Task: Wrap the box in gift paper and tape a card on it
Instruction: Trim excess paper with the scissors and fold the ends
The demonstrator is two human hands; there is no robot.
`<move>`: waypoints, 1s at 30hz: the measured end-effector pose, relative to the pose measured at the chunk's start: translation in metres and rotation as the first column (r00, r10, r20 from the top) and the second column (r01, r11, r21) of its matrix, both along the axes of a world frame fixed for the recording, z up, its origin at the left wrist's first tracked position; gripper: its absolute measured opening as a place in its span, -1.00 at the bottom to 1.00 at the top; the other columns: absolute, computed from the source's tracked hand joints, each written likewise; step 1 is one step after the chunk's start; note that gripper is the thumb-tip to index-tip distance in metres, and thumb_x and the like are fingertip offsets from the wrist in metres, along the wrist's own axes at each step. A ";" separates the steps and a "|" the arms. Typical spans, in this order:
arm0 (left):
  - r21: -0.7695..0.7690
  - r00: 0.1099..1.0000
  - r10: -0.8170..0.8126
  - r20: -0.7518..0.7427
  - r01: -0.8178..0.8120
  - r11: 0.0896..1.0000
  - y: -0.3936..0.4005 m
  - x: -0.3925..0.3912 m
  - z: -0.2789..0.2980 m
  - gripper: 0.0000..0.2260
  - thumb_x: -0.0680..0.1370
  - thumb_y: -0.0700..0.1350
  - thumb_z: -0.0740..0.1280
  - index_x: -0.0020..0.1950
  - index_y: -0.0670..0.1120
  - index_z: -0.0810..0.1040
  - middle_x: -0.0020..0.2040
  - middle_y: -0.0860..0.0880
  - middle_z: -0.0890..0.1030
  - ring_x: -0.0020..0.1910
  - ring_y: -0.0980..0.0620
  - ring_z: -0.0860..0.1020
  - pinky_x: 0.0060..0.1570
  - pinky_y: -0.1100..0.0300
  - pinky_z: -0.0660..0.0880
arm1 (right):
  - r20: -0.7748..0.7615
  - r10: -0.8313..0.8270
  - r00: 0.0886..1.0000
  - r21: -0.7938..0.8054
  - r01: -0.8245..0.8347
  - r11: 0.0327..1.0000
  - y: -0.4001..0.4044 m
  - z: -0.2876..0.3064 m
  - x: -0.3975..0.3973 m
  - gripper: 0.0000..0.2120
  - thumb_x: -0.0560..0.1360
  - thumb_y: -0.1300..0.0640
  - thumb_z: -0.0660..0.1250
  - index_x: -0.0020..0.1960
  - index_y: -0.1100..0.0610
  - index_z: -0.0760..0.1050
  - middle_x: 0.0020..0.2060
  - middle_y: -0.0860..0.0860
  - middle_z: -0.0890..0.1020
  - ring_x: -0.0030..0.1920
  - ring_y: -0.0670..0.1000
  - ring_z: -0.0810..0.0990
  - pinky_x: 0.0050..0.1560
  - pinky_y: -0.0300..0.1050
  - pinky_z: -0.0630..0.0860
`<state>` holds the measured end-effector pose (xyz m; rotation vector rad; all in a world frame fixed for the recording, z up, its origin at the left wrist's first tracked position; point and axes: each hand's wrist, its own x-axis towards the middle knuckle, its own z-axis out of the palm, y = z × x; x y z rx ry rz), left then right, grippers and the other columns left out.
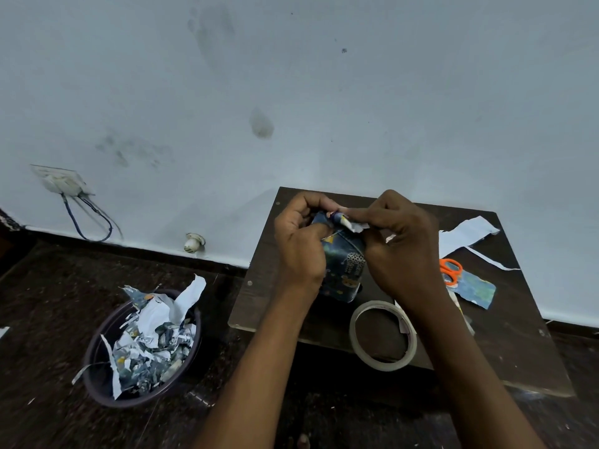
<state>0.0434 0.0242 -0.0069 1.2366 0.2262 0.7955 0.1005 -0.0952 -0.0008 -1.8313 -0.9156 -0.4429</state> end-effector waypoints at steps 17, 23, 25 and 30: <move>-0.086 0.977 -0.203 -0.066 0.197 0.977 0.007 -0.007 -0.001 -0.81 0.33 -0.31 0.28 -0.07 -0.23 0.53 -0.11 -0.15 0.61 -0.09 -0.10 0.61 -0.08 0.11 0.59 | -0.239 0.050 0.970 0.033 -0.043 0.999 -0.004 -0.010 -0.018 -0.84 0.49 0.02 0.46 0.01 0.02 0.76 0.00 -0.03 0.61 0.09 0.03 0.57 -0.03 -0.10 0.50; -0.152 0.974 -0.225 -0.012 0.220 0.964 0.010 -0.008 -0.002 -0.78 0.29 -0.38 0.27 -0.08 -0.26 0.54 -0.15 -0.13 0.64 -0.15 -0.05 0.65 -0.14 0.12 0.62 | -0.601 0.262 0.755 0.381 -0.018 0.924 -0.005 -0.010 -0.018 -0.70 0.33 0.15 0.64 0.04 0.12 0.68 -0.01 0.07 0.73 0.03 0.12 0.72 0.03 0.23 0.67; -0.171 0.967 -0.253 -0.007 0.248 0.953 0.013 -0.008 -0.002 -0.76 0.29 -0.39 0.29 -0.08 -0.24 0.54 -0.14 -0.13 0.65 -0.12 -0.04 0.66 -0.12 0.11 0.62 | -0.623 0.226 0.749 0.350 0.008 0.937 -0.005 -0.008 -0.019 -0.62 0.34 0.15 0.62 0.13 0.13 0.67 0.02 0.04 0.74 0.07 0.06 0.72 0.07 0.15 0.67; -0.139 0.950 -0.313 -0.006 0.309 0.941 0.020 -0.008 -0.005 -0.71 0.26 -0.43 0.28 -0.09 -0.17 0.51 -0.11 -0.09 0.63 -0.03 -0.12 0.59 0.01 0.00 0.57 | -0.074 -0.072 0.995 0.056 0.077 0.995 0.002 -0.012 -0.029 -0.82 0.46 0.28 0.50 0.05 0.14 0.74 0.04 0.03 0.68 0.10 0.00 0.62 0.04 -0.15 0.55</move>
